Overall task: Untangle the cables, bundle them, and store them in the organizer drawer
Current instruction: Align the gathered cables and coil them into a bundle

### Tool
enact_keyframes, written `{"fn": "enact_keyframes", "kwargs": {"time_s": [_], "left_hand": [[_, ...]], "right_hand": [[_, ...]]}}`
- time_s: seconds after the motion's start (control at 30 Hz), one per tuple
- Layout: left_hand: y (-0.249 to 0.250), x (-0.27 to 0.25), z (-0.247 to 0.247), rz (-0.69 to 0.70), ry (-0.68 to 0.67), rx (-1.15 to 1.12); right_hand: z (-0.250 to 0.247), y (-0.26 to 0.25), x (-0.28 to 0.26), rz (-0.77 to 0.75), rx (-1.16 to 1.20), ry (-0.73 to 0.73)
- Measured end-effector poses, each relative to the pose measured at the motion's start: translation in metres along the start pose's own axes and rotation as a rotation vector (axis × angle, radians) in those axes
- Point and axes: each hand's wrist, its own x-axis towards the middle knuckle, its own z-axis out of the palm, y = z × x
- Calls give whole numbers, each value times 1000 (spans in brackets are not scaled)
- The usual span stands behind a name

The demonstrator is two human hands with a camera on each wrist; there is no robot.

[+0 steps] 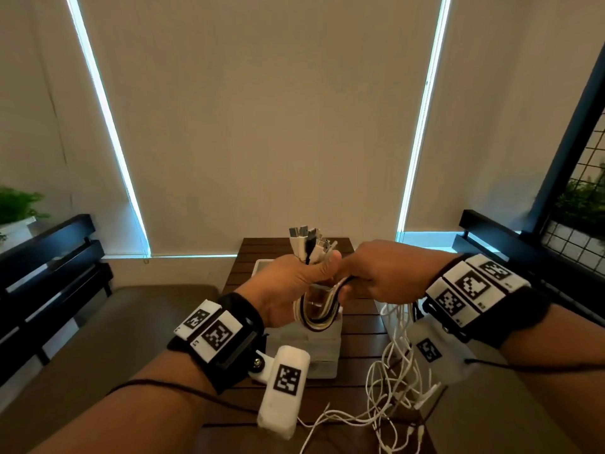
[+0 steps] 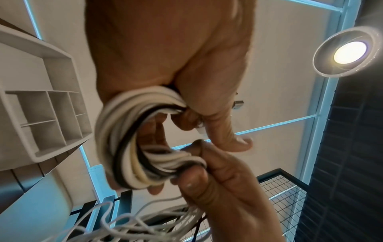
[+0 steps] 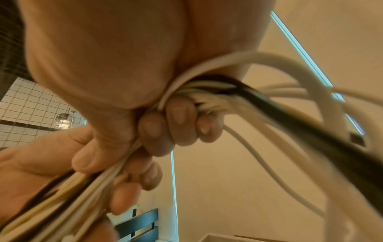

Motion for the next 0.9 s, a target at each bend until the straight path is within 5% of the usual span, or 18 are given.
{"fn": "enact_keyframes", "kwargs": {"time_s": [0.17, 0.37, 0.5, 0.9], "left_hand": [[-9, -4, 9, 9, -75, 11], [-19, -3, 6, -19, -31, -11], [-23, -3, 2, -8, -2, 5], [-40, 8, 1, -19, 81, 75]], "right_hand": [[-4, -3, 2, -4, 38, -7], [4, 0, 4, 27, 160, 174], [5, 6, 2, 46, 304, 114], [16, 5, 13, 95, 81, 337]]}}
